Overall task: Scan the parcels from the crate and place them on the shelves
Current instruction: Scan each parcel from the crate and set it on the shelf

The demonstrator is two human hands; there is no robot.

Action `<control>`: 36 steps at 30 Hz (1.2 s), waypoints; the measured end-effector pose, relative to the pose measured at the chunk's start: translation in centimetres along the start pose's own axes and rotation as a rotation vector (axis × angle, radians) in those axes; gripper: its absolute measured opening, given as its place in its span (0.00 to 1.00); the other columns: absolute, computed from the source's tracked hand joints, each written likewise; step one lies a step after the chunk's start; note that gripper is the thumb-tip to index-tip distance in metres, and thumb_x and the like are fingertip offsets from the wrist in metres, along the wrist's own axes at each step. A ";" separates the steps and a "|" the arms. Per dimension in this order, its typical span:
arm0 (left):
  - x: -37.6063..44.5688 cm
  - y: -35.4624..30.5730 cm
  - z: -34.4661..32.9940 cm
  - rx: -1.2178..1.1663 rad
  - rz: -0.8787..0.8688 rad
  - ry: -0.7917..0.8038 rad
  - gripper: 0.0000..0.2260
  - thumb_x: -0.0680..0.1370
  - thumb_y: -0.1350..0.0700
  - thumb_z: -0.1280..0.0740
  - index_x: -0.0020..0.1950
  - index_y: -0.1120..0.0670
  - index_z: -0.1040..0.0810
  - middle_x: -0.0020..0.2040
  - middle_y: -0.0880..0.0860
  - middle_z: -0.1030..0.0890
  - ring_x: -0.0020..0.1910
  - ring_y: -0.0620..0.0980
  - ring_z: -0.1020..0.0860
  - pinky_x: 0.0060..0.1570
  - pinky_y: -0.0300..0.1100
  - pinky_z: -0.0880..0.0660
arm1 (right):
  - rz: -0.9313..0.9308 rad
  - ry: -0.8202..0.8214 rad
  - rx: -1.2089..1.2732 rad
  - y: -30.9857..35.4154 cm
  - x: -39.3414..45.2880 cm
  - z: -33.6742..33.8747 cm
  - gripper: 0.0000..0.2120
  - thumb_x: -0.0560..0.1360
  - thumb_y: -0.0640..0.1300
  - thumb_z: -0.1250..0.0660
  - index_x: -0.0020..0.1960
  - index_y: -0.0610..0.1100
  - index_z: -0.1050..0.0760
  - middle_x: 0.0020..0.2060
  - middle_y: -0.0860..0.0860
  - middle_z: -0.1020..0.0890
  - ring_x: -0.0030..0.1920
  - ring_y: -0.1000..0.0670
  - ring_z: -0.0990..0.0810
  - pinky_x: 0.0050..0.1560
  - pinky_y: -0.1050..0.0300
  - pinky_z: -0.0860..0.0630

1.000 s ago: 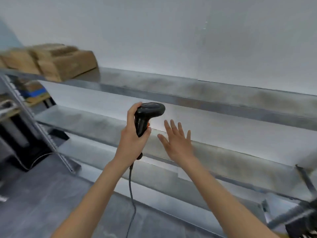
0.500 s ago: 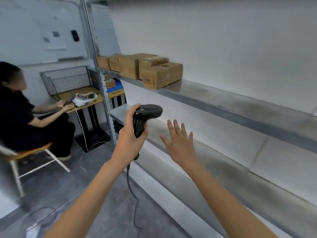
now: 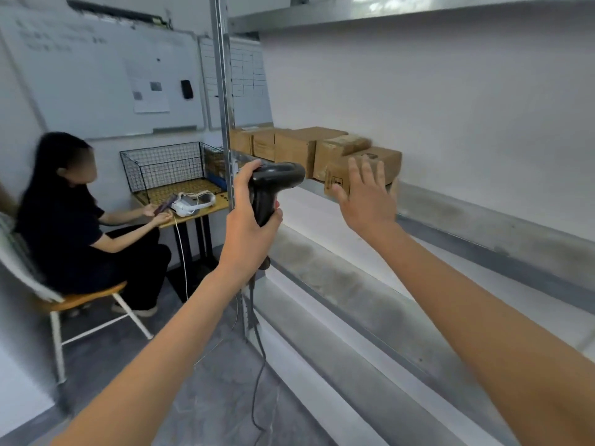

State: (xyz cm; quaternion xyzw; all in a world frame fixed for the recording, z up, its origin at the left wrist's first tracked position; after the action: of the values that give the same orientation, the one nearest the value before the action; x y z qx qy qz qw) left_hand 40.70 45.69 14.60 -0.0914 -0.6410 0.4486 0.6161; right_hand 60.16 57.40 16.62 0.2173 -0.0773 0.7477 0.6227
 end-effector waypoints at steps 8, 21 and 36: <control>3.8 2.6 -3.3 -0.050 0.024 -0.001 0.35 0.79 0.68 0.31 0.75 0.37 0.41 0.64 0.46 0.24 0.52 0.38 0.19 0.46 0.27 0.24 | -0.076 0.115 -0.061 -0.6 7.3 -0.8 0.32 0.84 0.61 0.54 0.82 0.46 0.52 0.82 0.47 0.53 0.81 0.38 0.55 0.77 0.34 0.57; 10.4 8.3 -10.6 -0.103 0.013 0.018 0.35 0.80 0.66 0.31 0.74 0.36 0.42 0.64 0.55 0.22 0.50 0.42 0.18 0.45 0.28 0.25 | -0.375 0.280 0.028 -3.9 17.8 -3.9 0.46 0.78 0.69 0.45 0.82 0.41 0.57 0.80 0.37 0.52 0.79 0.33 0.51 0.77 0.37 0.48; 15.2 14.5 -12.5 -0.247 0.025 0.094 0.36 0.78 0.70 0.30 0.76 0.42 0.41 0.56 0.24 0.26 0.53 0.40 0.19 0.49 0.27 0.25 | -0.592 0.240 0.125 -4.4 20.6 -6.7 0.40 0.74 0.61 0.34 0.78 0.45 0.42 0.78 0.38 0.42 0.76 0.33 0.43 0.72 0.34 0.42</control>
State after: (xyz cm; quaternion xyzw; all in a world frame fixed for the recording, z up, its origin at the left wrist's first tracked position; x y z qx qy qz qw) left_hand 41.89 70.13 13.36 -0.1955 -0.6607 0.3689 0.6239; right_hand 60.15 79.42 18.67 0.1786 0.1092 0.5577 0.8032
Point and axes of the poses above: each hand's wrist, its own x-axis towards the middle knuckle, its own z-axis out of the back of the hand, y = z × x, the point moved 6 cm from there along x, towards the middle knuckle
